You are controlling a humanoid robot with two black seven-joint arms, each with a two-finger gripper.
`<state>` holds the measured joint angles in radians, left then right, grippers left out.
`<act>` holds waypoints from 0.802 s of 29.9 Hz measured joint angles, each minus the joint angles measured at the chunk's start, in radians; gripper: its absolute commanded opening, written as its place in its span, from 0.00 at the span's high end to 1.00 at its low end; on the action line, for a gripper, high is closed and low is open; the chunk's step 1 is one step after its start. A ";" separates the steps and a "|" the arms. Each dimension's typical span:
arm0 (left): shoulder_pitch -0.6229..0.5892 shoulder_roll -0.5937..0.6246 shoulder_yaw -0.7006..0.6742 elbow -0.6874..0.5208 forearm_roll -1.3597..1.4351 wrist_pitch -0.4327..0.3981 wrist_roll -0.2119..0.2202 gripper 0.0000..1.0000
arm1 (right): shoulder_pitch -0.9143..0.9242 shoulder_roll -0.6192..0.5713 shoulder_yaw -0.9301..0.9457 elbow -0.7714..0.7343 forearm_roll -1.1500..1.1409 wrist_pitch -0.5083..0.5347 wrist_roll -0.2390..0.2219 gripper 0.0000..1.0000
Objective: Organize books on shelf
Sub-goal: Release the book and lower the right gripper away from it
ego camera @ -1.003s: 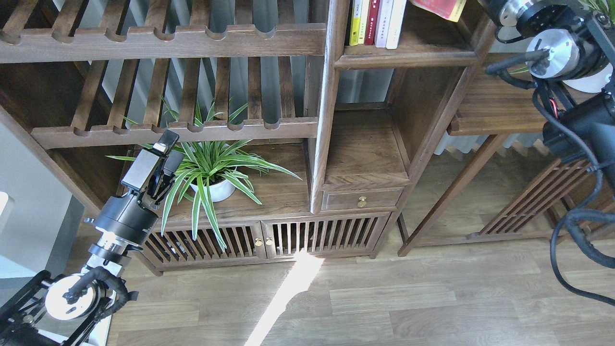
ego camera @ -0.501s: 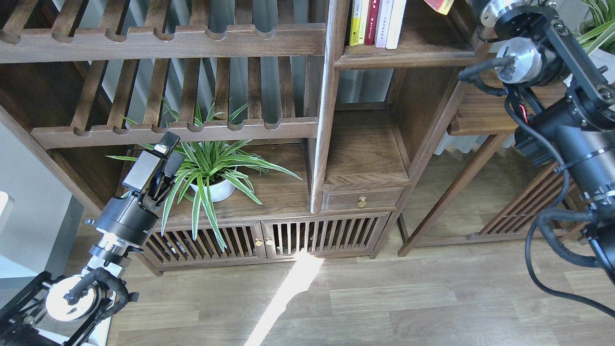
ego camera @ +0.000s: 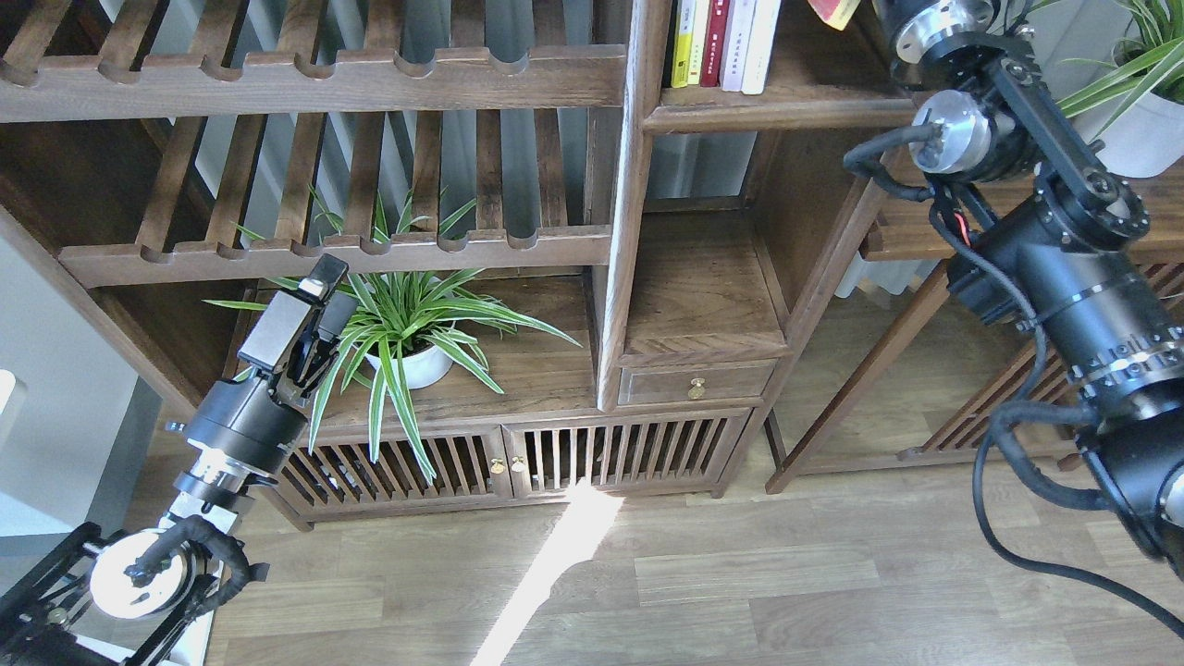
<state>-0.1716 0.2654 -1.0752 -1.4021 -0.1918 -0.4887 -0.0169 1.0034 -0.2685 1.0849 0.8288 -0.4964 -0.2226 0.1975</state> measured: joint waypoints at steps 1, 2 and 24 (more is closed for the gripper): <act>0.000 0.000 0.000 0.000 0.000 0.000 0.000 0.08 | 0.000 0.003 0.000 -0.006 0.000 0.000 0.000 0.97; 0.000 0.000 0.000 0.000 0.000 0.000 0.000 0.08 | 0.000 0.005 0.000 -0.011 0.000 0.000 0.000 0.97; 0.011 0.001 -0.003 0.000 0.000 0.000 -0.001 0.08 | 0.064 0.068 -0.049 -0.190 -0.001 0.009 0.033 0.98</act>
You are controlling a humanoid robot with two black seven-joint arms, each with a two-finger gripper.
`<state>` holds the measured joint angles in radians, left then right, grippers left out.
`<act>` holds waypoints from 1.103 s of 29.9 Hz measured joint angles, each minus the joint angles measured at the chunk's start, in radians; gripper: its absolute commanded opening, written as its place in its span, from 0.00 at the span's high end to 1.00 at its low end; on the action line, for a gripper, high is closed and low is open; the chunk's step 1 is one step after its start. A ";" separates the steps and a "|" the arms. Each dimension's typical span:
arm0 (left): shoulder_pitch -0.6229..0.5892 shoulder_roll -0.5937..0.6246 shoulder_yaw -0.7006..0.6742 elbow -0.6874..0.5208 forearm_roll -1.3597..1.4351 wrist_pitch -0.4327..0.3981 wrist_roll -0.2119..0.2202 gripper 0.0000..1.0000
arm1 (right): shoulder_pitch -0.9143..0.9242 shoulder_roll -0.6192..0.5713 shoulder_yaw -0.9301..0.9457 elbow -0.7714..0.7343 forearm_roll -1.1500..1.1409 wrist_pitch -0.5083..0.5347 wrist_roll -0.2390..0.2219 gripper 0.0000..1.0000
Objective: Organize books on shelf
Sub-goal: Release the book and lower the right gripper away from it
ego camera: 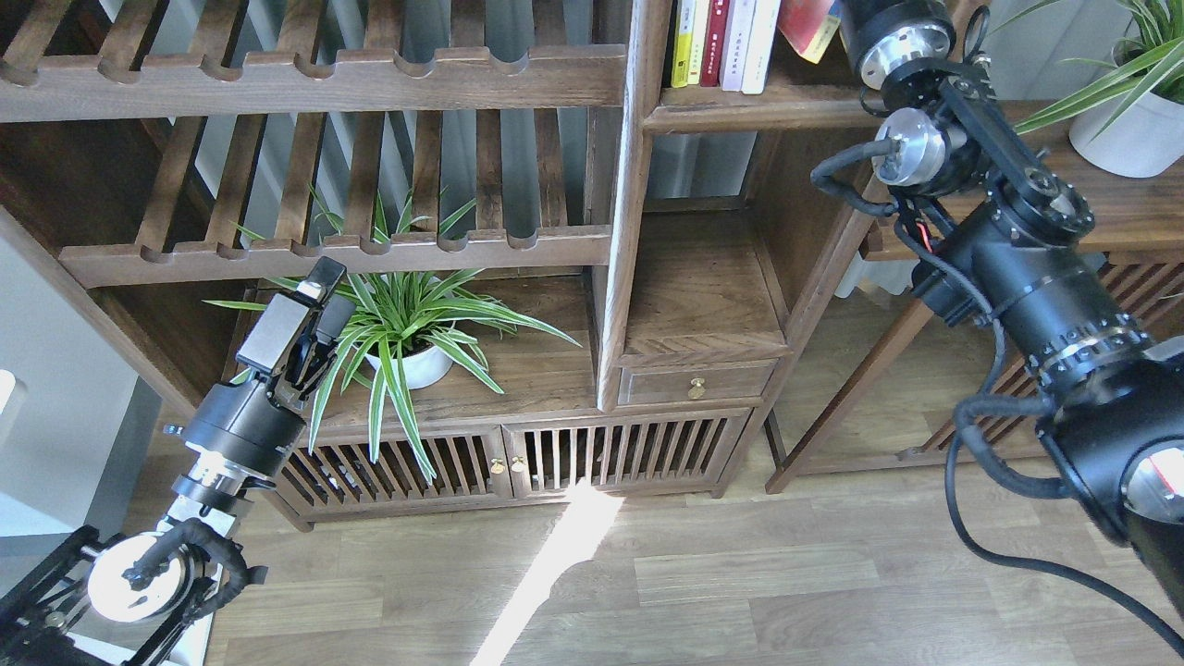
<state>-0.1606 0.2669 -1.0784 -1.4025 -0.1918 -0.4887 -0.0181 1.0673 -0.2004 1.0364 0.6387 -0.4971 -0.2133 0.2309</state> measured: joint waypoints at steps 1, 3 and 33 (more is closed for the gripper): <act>0.001 0.000 0.000 0.000 0.000 0.000 0.000 0.08 | 0.010 0.006 -0.002 -0.017 0.000 0.000 0.005 0.98; 0.002 0.000 0.000 0.000 0.000 0.000 0.000 0.08 | 0.029 0.019 -0.003 -0.051 0.000 0.000 0.021 0.98; 0.005 0.000 -0.013 0.000 -0.006 0.000 -0.002 0.08 | 0.064 0.120 0.004 -0.255 0.014 0.001 0.097 0.91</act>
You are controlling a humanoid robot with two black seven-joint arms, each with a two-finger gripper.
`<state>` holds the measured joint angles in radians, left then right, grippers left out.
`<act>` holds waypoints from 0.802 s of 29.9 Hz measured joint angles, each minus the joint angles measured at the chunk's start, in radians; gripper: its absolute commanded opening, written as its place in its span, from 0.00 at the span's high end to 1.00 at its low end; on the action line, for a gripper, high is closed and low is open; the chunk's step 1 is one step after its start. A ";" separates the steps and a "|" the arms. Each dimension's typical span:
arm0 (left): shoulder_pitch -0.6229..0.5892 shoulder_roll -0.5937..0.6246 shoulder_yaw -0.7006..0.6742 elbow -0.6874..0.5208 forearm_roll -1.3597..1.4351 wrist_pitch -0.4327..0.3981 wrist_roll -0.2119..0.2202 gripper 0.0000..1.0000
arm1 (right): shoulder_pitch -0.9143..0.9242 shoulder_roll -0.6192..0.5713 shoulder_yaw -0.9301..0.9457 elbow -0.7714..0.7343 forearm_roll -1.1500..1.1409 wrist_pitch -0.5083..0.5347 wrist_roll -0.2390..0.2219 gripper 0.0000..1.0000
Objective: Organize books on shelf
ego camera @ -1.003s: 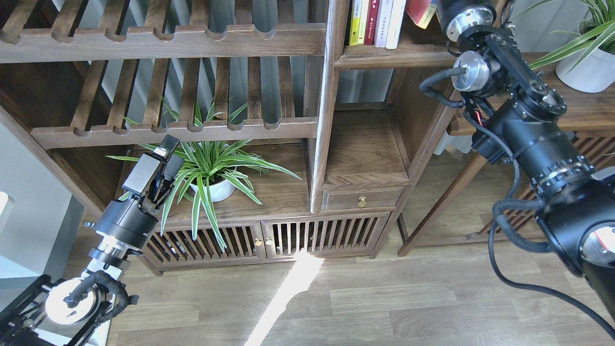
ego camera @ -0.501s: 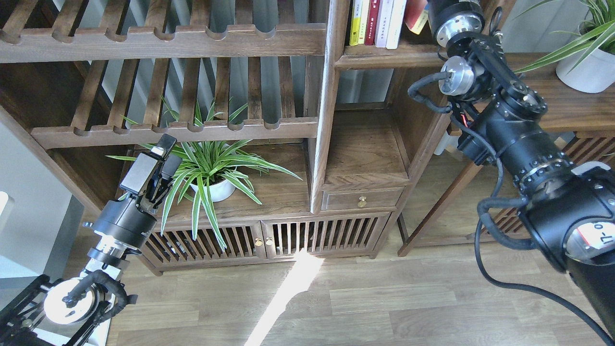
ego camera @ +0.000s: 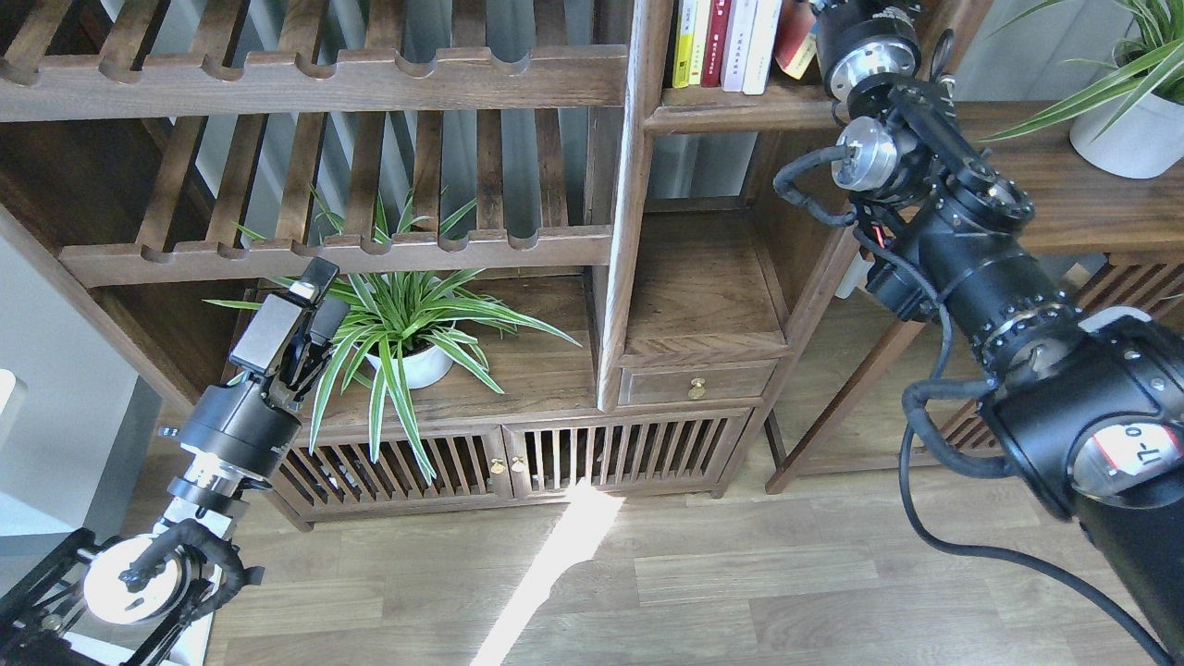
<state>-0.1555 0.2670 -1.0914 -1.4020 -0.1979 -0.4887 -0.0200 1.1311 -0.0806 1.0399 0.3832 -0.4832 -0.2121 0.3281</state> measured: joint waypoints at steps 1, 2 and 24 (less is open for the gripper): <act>0.002 0.000 -0.001 0.000 0.000 0.000 0.000 0.08 | 0.000 0.000 0.000 -0.001 0.000 0.000 -0.001 0.91; 0.005 0.000 -0.001 0.000 0.000 0.000 0.000 0.08 | 0.000 0.000 0.000 -0.002 0.000 -0.001 -0.001 0.91; 0.019 0.000 -0.006 -0.001 -0.003 0.000 -0.006 0.06 | 0.035 0.026 -0.008 -0.010 0.001 -0.016 -0.014 0.58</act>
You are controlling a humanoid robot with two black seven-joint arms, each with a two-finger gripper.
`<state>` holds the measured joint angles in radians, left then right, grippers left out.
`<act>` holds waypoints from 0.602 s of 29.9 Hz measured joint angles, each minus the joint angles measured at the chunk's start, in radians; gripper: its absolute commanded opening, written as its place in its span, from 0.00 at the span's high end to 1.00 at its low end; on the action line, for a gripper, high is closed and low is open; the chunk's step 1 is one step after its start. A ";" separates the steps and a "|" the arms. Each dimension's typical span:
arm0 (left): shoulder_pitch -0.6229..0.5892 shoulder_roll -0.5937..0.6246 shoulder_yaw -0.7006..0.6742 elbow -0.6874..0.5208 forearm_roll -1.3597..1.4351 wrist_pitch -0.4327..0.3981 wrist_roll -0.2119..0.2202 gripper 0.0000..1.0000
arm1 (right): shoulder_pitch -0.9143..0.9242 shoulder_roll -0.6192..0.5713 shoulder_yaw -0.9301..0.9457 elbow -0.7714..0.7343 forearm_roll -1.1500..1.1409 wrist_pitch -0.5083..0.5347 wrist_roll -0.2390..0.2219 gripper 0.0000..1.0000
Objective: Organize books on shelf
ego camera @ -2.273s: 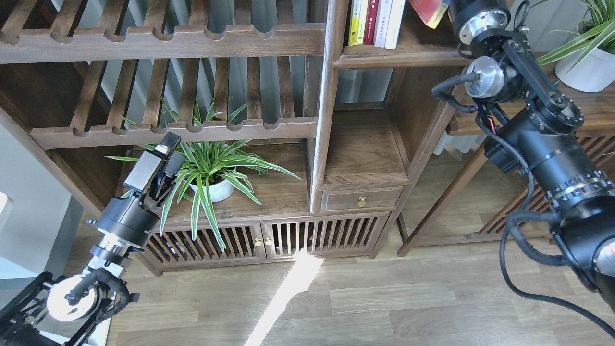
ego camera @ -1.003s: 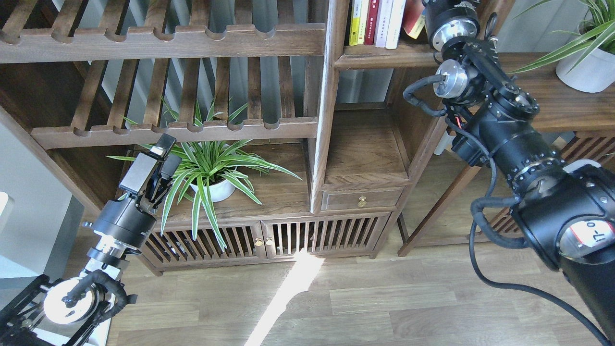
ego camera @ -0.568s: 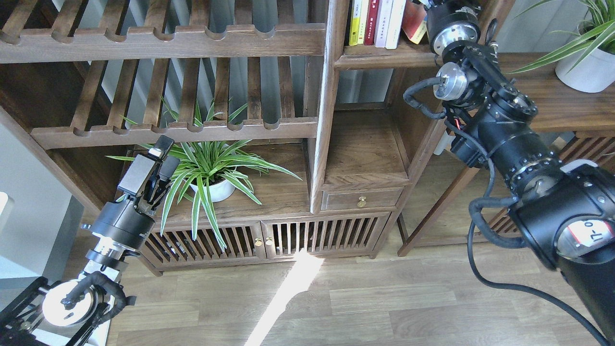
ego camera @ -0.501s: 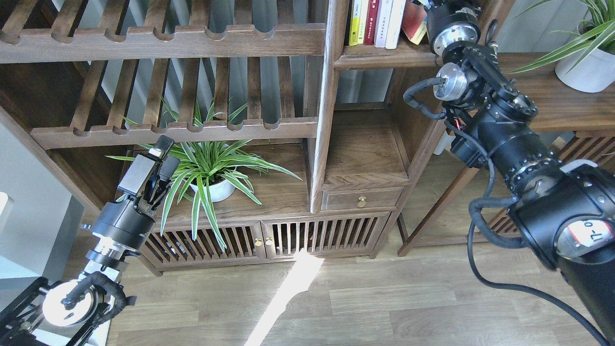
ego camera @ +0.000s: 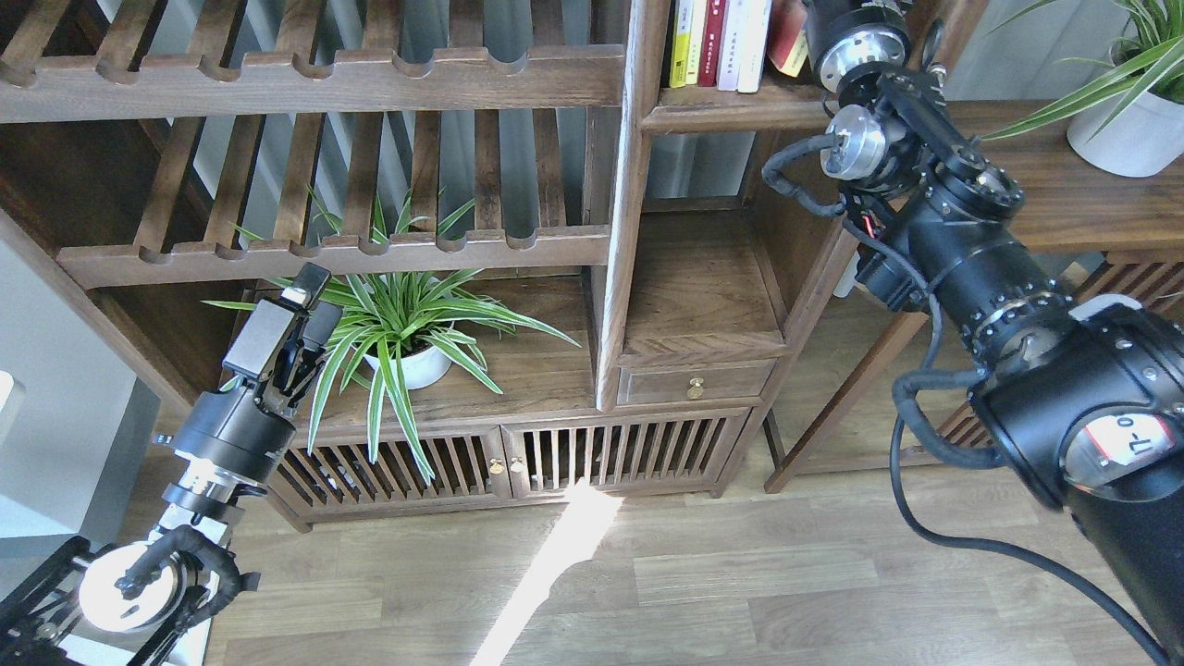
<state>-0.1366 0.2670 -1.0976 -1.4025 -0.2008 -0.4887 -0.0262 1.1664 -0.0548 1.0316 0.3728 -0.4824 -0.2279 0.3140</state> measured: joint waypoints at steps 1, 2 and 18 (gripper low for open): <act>0.002 0.000 0.000 0.000 0.000 0.000 0.000 0.06 | 0.000 0.002 0.000 0.001 0.000 -0.003 -0.001 0.57; 0.005 0.000 0.000 0.000 0.000 0.000 0.000 0.05 | 0.001 0.003 -0.001 0.002 0.000 -0.006 -0.001 0.54; 0.018 -0.002 0.005 0.002 0.001 0.000 0.006 0.05 | 0.049 0.011 0.002 0.028 0.001 -0.073 -0.016 0.48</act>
<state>-0.1183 0.2648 -1.0922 -1.4008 -0.1996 -0.4887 -0.0205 1.2158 -0.0437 1.0340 0.4006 -0.4813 -0.3008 0.2985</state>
